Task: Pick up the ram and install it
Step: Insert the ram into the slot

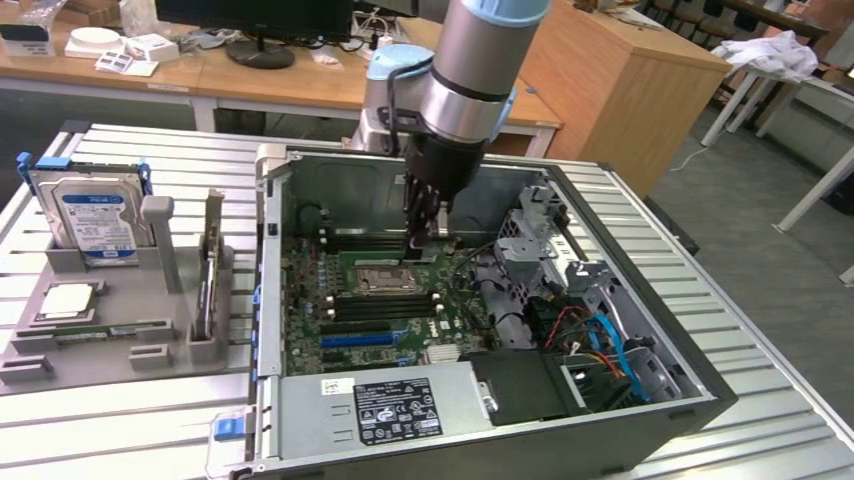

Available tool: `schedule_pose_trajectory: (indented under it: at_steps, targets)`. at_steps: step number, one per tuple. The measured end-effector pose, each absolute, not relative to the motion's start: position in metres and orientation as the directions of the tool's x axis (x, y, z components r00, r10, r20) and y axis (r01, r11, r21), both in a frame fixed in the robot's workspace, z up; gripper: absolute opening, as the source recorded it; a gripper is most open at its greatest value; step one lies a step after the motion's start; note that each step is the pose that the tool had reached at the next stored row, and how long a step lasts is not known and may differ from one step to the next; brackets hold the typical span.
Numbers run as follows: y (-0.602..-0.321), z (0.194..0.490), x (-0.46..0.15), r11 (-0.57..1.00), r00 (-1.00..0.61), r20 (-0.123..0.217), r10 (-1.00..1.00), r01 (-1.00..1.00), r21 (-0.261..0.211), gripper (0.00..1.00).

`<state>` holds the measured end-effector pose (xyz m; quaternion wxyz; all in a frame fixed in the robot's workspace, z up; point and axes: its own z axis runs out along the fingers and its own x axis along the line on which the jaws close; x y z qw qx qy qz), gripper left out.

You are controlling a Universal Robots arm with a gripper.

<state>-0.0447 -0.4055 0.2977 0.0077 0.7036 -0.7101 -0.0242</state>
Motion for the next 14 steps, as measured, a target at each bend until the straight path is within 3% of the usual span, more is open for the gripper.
schedule_pose_trajectory:
  at_steps: [14]
  targets:
    - [-0.406,0.28,-0.045,0.012,-0.013,-0.023,-1.0,-0.999,0.045,0.12]
